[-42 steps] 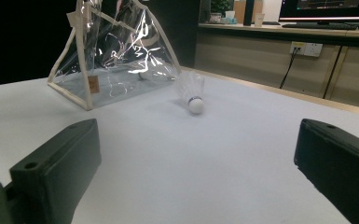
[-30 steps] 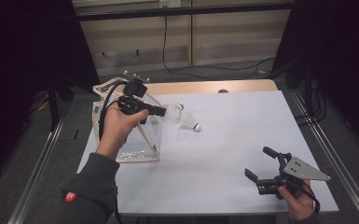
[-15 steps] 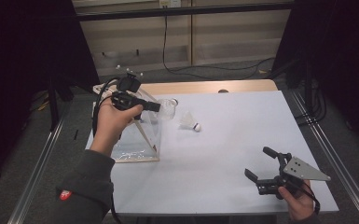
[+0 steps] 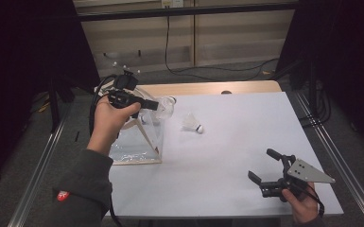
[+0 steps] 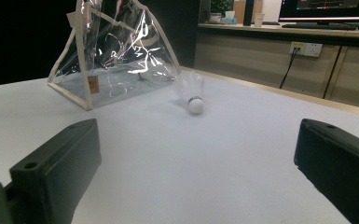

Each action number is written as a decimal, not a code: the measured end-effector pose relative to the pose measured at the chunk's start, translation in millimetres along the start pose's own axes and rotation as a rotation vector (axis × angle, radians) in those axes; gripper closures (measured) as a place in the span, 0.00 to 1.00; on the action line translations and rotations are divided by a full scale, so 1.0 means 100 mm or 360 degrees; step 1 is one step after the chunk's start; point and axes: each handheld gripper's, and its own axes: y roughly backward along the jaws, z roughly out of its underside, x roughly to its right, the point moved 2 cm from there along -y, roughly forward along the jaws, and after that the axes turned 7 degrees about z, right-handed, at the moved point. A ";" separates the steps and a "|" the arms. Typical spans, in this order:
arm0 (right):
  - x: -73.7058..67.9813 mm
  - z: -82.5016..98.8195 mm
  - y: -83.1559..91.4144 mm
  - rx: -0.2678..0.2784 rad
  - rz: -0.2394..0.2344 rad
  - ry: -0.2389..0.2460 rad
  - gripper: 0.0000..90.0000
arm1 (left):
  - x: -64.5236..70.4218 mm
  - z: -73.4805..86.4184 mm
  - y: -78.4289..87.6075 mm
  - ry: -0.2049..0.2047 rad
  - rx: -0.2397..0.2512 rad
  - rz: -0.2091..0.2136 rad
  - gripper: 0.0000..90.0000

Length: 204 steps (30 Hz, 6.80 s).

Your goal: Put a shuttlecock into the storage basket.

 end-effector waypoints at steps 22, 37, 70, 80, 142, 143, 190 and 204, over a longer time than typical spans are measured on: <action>-0.01 0.00 0.00 -0.0008 -0.0002 -0.0004 0.00 | -0.08 -0.07 0.17 0.0033 0.0016 -0.0071 1.00; 0.00 0.00 0.00 -0.0003 0.0001 0.0006 0.00 | -0.15 -0.10 0.29 0.0068 0.0033 -0.0108 1.00; -0.01 0.00 0.00 -0.0004 -0.0005 0.0006 0.00 | -0.35 -0.12 0.44 0.0178 0.0092 -0.0213 1.00; -0.01 0.00 0.00 -0.0003 -0.0002 0.0002 0.00 | -0.39 -0.13 0.46 0.0208 0.0109 -0.0237 1.00; -0.02 0.00 0.01 0.0003 0.0005 0.0009 0.00 | -0.82 0.05 0.65 0.0416 0.0205 -0.0508 1.00; -0.02 0.00 0.01 0.0002 0.0004 0.0009 0.00 | -0.83 0.05 0.65 0.0421 0.0207 -0.0514 1.00; -0.02 0.00 0.01 -0.0008 0.0002 0.0005 0.00 | -1.07 0.07 0.54 0.0519 0.0193 -0.0629 1.00; -0.02 0.01 0.01 -0.0015 -0.0001 0.0007 0.00 | -1.11 0.04 0.50 0.0487 0.0234 -0.0640 0.88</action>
